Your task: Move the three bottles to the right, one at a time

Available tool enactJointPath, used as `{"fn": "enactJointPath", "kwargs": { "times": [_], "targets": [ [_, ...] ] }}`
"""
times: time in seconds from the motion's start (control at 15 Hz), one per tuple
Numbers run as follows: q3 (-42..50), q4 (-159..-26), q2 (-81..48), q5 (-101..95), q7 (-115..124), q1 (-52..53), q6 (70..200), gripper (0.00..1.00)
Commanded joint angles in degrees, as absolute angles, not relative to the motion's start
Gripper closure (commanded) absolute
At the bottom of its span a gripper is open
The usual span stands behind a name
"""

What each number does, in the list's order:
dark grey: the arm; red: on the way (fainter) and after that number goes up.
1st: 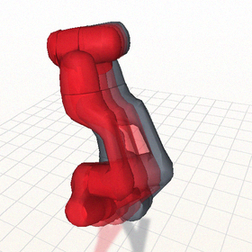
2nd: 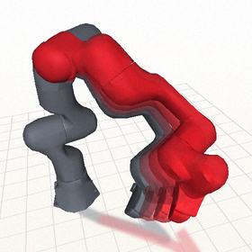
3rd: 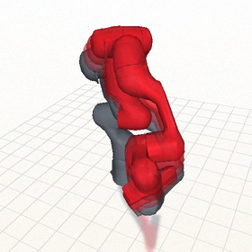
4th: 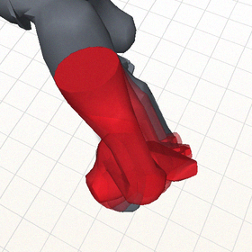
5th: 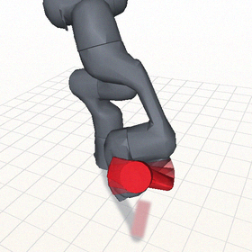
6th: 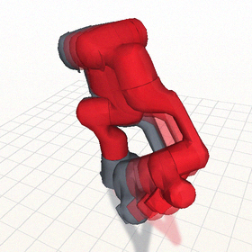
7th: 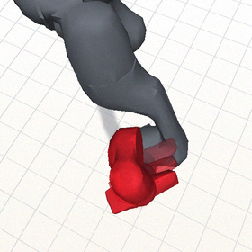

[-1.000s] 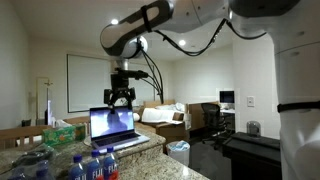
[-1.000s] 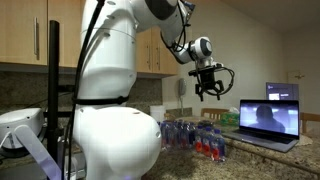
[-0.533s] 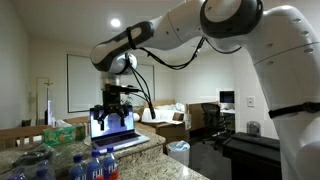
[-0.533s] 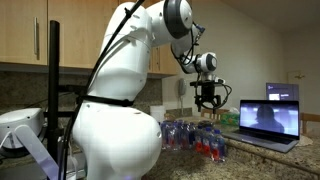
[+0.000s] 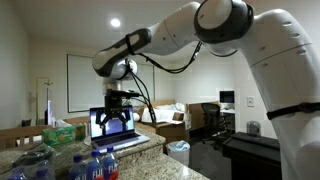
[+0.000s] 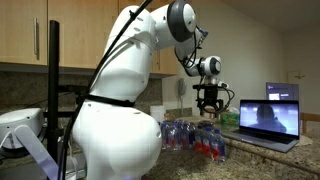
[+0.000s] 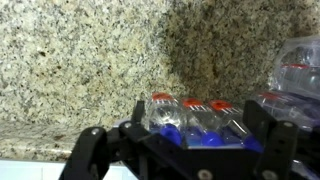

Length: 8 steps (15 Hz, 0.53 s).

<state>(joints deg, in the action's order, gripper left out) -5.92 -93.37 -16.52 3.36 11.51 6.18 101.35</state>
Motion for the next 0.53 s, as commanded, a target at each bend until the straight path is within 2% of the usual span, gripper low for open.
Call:
{"fn": "enactJointPath", "kwargs": {
  "times": [0.0,0.47],
  "targets": [
    [-4.68,-91.74,-20.4,8.01,10.38,4.73,101.81,0.0],
    [-3.83,-90.15,-25.88,8.8,13.5,6.03,109.0,0.0]
  ]
}}
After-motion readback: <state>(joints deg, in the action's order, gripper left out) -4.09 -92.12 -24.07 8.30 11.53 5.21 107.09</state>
